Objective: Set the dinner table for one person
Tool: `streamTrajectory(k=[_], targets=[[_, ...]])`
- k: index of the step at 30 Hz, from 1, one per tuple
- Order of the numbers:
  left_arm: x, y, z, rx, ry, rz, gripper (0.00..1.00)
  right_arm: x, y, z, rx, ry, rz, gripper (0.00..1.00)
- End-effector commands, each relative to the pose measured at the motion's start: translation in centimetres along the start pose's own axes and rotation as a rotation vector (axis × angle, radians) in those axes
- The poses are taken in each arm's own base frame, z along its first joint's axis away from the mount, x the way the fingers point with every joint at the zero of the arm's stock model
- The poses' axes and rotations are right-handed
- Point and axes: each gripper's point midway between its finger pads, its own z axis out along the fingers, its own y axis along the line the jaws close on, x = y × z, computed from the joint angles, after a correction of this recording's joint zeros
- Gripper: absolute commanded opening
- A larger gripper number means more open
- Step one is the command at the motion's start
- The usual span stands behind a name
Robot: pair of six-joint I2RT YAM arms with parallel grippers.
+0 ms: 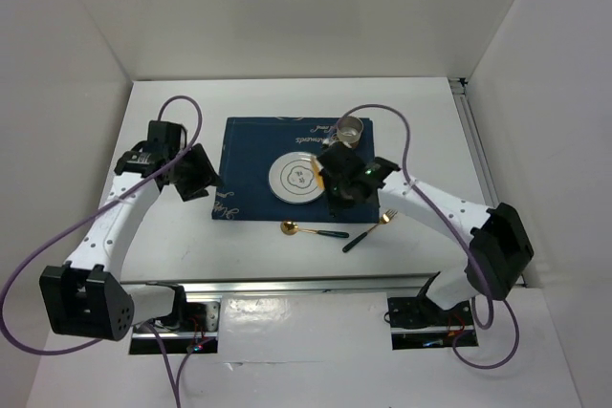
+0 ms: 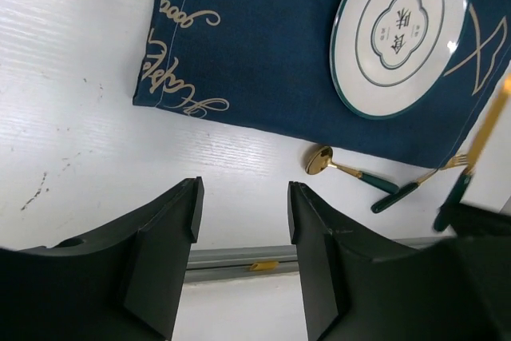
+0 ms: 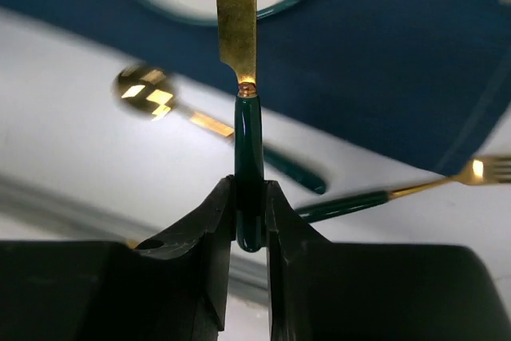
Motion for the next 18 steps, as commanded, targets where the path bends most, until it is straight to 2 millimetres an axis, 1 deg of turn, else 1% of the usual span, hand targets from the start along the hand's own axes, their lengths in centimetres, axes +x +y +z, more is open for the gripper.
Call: streamTrajectory(k=[1,2,3,4,5,6,7,8,9,10,11,12,13,14,15,16,17,18], targets=[[0.7,-0.7,1.1,0.044,0.05,0.009,0.63,-0.7,-3.6,1.2,0.077,-0.005,0.267,0.0],[0.9,-0.8,1.5,0.051,0.061,0.008,0.63,-0.7,-5.4,2.1,0.108,-0.003,0.31,0.0],[1.0,-1.1,1.5,0.06,0.058,0.028,0.63,-1.5,-5.8,3.1,0.1,-0.024,0.334,0.0],[1.0,-1.1,1.5,0.06,0.058,0.028,0.63,-2.1,-6.5,3.7,0.108,-0.038,0.371,0.0],[0.7,-1.2,1.7,0.06,0.059,0.028,0.63,-2.7,-7.8,4.2,0.125,-0.05,0.405,0.0],[0.9,-1.0,1.6,0.055,0.066,0.035,0.63,-3.0,-8.3,5.2,0.133,-0.053,0.418,0.0],[0.8,-1.5,1.6,0.06,0.067,0.044,0.63,-3.1,-9.4,5.7,0.151,-0.05,0.441,0.0],[0.7,-1.6,1.4,0.06,0.067,0.044,0.63,-4.1,-9.6,5.9,0.15,-0.067,0.443,0.0],[0.7,-1.5,1.4,0.061,0.066,0.053,0.63,-4.0,-9.7,6.8,0.157,-0.052,0.433,0.0],[0.6,-1.4,1.4,0.053,0.061,0.053,0.63,-4.1,-10.2,7.1,0.166,-0.047,0.443,0.0],[0.7,-1.2,1.2,0.045,0.057,0.053,0.63,-4.5,-10.5,7.8,0.172,-0.045,0.44,0.0],[0.7,-1.2,1.2,0.045,0.057,0.053,0.63,-4.2,-10.6,8.2,0.178,-0.033,0.44,0.0],[0.7,-1.2,1.2,0.045,0.057,0.053,0.63,-4.4,-10.6,8.4,0.178,-0.031,0.44,0.0],[0.7,-1.2,1.2,0.045,0.057,0.053,0.63,-4.4,-11.0,8.8,0.185,-0.03,0.449,0.0],[0.7,-1.2,1.2,0.045,0.057,0.053,0.63,-3.9,-11.0,9.3,0.183,-0.007,0.449,0.0],[1.0,-0.9,1.4,0.038,0.067,0.05,0.63,-3.8,-10.8,9.3,0.172,-0.002,0.449,0.0],[1.0,-1.0,1.2,0.043,0.06,0.052,0.63,-3.7,-10.8,9.8,0.173,0.001,0.449,0.01],[1.0,-1.0,1.2,0.043,0.06,0.052,0.63,-3.7,-10.8,9.8,0.173,0.001,0.449,0.07]])
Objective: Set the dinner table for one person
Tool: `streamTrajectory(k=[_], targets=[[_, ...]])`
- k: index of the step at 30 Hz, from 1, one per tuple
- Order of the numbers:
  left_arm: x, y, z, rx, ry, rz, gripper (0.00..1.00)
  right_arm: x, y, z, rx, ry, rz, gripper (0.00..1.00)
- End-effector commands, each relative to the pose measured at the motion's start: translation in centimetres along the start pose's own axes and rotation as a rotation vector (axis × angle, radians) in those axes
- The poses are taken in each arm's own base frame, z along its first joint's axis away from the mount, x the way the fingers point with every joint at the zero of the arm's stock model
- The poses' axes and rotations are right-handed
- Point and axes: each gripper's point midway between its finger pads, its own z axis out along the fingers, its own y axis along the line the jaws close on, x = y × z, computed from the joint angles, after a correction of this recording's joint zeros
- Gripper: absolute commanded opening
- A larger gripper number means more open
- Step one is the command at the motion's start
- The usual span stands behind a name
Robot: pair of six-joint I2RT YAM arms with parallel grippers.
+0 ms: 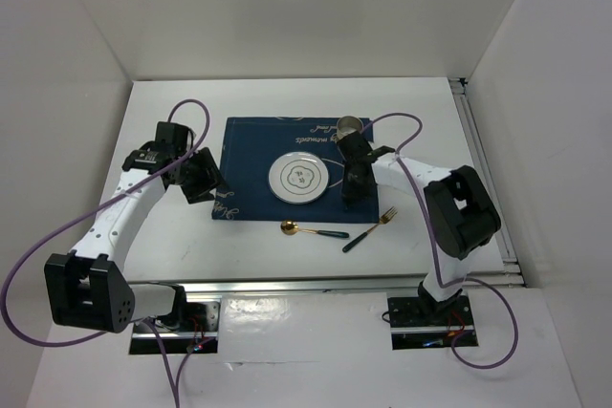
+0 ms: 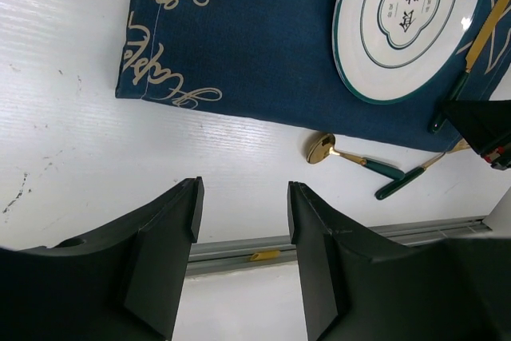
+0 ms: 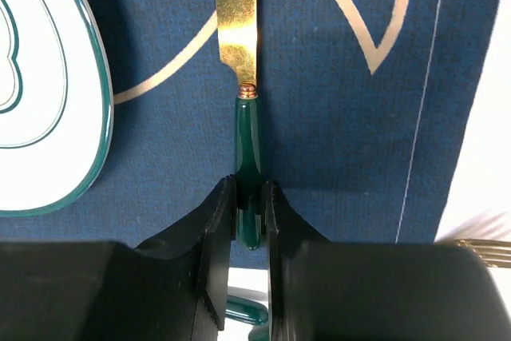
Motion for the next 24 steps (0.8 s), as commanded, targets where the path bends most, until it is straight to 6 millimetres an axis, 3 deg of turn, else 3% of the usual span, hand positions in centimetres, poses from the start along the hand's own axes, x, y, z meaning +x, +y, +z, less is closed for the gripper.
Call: streamTrajectory(k=[1,4,11,14,15,16,17,18,20,24], targets=[[-0.6,-0.7,-0.7,0.026,-0.028,0.038,0.63,-2.6,2.0,-0.4,-0.069,-0.066,0.023,0.15],[-0.5,-0.8,-0.8,0.034,-0.023,0.038,0.64,-2.9,2.1,-0.8,-0.077,-0.078,0.015,0.43],[-0.9,-1.1,-0.9,0.039,-0.03,0.049,0.64,-3.1,2.3,-5.3,-0.088,-0.141,-0.091,0.52],[-1.0,-1.0,-0.9,0.031,-0.035,0.049,0.64,-0.7,3.7,-7.0,-0.195,-0.134,-0.294,0.51],[-1.0,-1.0,-0.9,0.031,-0.035,0.049,0.64,1.1,5.0,-7.4,-0.258,-0.099,-0.365,0.51],[-1.1,-0.8,-0.6,0.019,-0.033,0.047,0.64,2.7,4.9,-7.1,-0.271,-0.059,-0.418,0.51],[-1.1,-0.8,-0.6,0.019,-0.033,0.047,0.64,3.3,5.4,-7.3,-0.298,-0.052,-0.489,0.51],[-1.1,-0.8,-0.6,0.019,-0.033,0.047,0.64,5.3,5.7,-7.1,-0.317,0.002,-0.541,0.52],[-1.1,-0.8,-0.6,0.019,-0.033,0.047,0.64,7.3,5.4,-5.9,-0.298,0.063,-0.6,0.52],[-1.1,-1.2,-0.8,0.027,-0.036,0.057,0.64,9.3,5.7,-4.9,-0.301,0.115,-0.703,0.52]])
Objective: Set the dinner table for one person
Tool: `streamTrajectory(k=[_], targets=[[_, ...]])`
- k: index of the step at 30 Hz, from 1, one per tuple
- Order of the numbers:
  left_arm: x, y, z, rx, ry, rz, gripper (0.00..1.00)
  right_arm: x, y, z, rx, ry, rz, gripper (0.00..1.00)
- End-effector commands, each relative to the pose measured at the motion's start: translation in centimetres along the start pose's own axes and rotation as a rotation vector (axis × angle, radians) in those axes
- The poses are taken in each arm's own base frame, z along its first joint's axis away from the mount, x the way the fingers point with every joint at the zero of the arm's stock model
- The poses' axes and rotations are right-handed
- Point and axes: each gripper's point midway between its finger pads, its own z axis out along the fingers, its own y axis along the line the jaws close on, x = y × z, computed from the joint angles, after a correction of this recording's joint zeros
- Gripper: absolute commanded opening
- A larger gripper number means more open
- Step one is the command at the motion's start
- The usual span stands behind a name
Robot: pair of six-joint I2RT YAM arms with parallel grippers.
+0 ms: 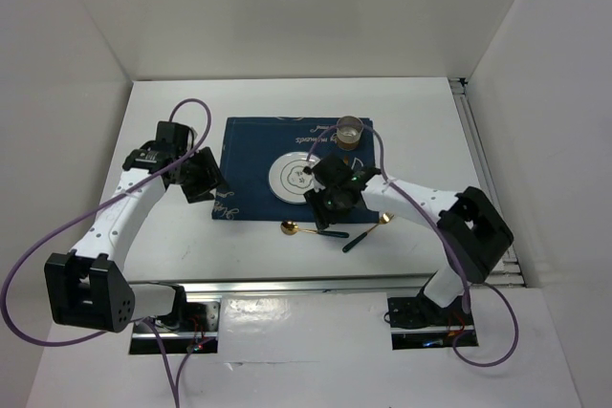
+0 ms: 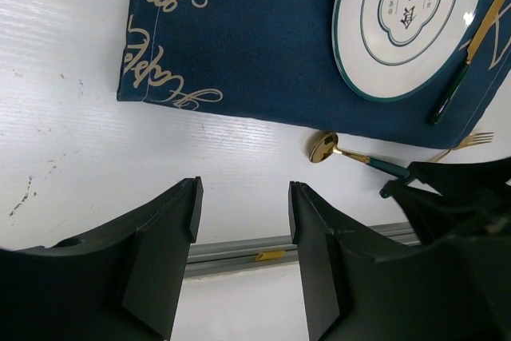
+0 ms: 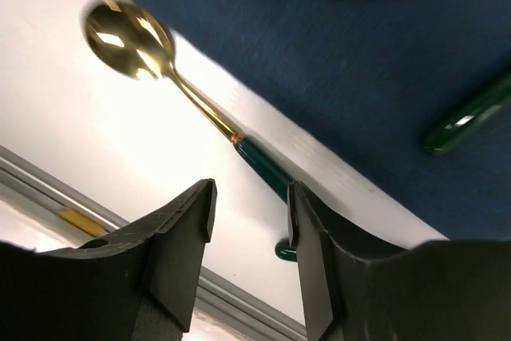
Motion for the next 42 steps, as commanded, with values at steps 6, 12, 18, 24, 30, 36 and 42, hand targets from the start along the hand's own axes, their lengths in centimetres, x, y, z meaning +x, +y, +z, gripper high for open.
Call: streamTrajectory(k=[6,12,18,24,30,36,42], targets=[[-1.9,-1.1,-1.5,0.014,-0.083,0.037,0.64,2.1,-0.1,1.9,-0.021,0.094,-0.168,0.55],[-1.6,-0.9,-1.3,0.009,-0.075,0.035,0.64,3.7,-0.1,3.1,-0.011,0.153,-0.211,0.55],[-1.5,-0.9,-1.1,0.012,-0.062,0.034,0.64,5.3,1.1,4.2,-0.031,0.207,-0.27,0.44],[-1.8,-1.0,-1.2,0.009,-0.075,0.035,0.64,5.9,4.4,3.7,-0.037,0.217,-0.422,0.1],[-1.9,-1.1,-1.5,0.014,-0.082,0.037,0.64,4.0,7.5,0.9,-0.078,0.157,-0.449,0.0],[-2.0,-1.0,-1.7,0.011,-0.095,0.039,0.64,-1.9,3.0,-3.2,0.001,-0.068,-0.054,0.0],[-1.5,-1.0,-1.3,0.022,-0.075,0.037,0.64,-4.0,-3.1,-3.4,0.115,-0.17,0.393,0.0]])
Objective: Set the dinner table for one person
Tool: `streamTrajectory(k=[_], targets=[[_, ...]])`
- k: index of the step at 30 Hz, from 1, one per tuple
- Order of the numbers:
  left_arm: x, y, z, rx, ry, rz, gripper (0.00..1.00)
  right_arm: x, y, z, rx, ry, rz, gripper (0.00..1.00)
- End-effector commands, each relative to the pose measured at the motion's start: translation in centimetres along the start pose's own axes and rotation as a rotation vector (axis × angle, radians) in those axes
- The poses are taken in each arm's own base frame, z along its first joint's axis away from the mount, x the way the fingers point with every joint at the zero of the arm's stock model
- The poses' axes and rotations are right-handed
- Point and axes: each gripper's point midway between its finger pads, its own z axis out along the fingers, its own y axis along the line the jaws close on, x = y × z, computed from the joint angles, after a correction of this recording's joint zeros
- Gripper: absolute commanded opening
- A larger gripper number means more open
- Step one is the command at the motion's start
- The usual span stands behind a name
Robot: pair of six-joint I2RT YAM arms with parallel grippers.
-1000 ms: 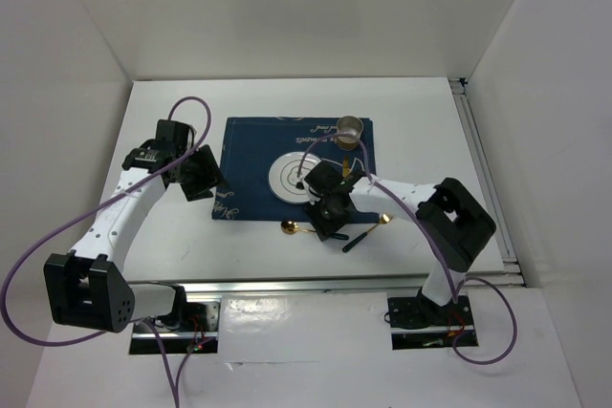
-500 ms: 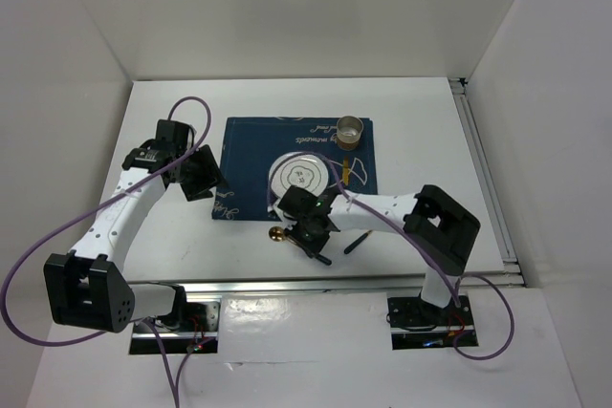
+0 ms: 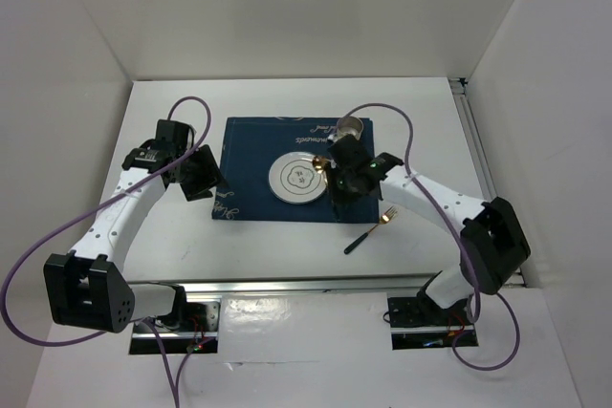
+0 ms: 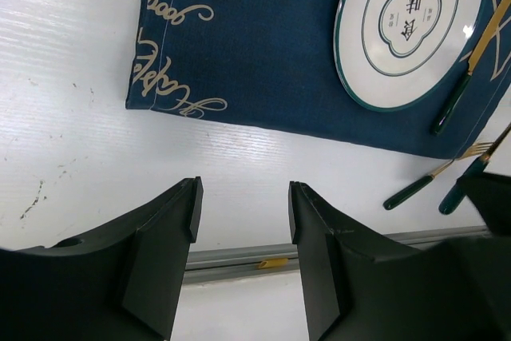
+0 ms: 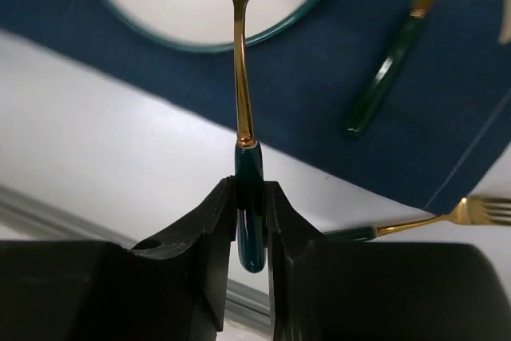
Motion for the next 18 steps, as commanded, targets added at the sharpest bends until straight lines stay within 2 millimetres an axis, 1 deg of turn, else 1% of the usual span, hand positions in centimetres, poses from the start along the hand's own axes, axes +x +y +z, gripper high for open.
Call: streamTrajectory(k=[1,2,4,6,7,8,9,10,11,12,13,14,15,16,17,18], targets=[[-0.7,-1.0,-1.0,0.041,-0.042,0.029,0.64,-1.0,-1.7,0.5,0.056,-0.051,0.262,0.0],[-0.7,-0.9,-0.8,0.036,-0.035,0.027,0.64,-1.6,-3.5,1.0,0.08,-0.06,0.326,0.0],[-0.7,-0.9,-0.8,0.036,-0.034,0.027,0.64,-2.3,-4.6,1.9,0.084,-0.071,0.37,0.0],[-1.0,-1.1,-1.0,0.043,-0.045,0.039,0.64,-4.1,-5.4,1.9,0.076,-0.096,0.405,0.0],[-1.1,-1.2,-1.3,0.042,-0.044,0.048,0.65,-4.1,-5.9,2.8,0.091,-0.077,0.415,0.0],[-1.0,-0.9,-1.3,0.029,-0.041,0.046,0.65,-4.5,-6.2,3.2,0.097,-0.075,0.423,0.0],[-1.3,-1.0,-1.4,0.025,-0.054,0.047,0.65,-4.7,-6.4,3.5,0.09,-0.067,0.419,0.0],[-1.3,-1.0,-1.4,0.025,-0.055,0.056,0.65,-5.6,-6.2,3.7,0.084,-0.081,0.418,0.0],[-1.2,-0.7,-1.4,0.012,-0.052,0.054,0.65,-5.5,-6.7,4.7,0.093,-0.071,0.416,0.0],[-1.2,-0.7,-1.4,0.012,-0.052,0.054,0.65,-5.9,-6.5,4.9,0.082,-0.075,0.415,0.0],[-1.5,-0.9,-1.6,0.017,-0.059,0.056,0.65,-5.9,-6.6,5.4,0.082,-0.073,0.416,0.0],[-1.5,-0.9,-1.6,0.017,-0.06,0.056,0.65,-6.1,-6.7,6.2,0.085,-0.066,0.416,0.0],[-1.5,-0.9,-1.6,0.017,-0.06,0.056,0.65,-5.7,-6.5,6.6,0.079,-0.049,0.417,0.0],[-1.5,-0.9,-1.6,0.017,-0.06,0.056,0.65,-6.2,-6.9,6.9,0.08,-0.059,0.424,0.0],[-1.5,-0.9,-1.6,0.017,-0.06,0.056,0.65,-6.2,-6.7,6.8,0.07,-0.055,0.424,0.0],[-1.5,-0.9,-1.6,0.017,-0.06,0.056,0.65,-6.1,-6.7,7.3,0.071,-0.054,0.424,0.0]])
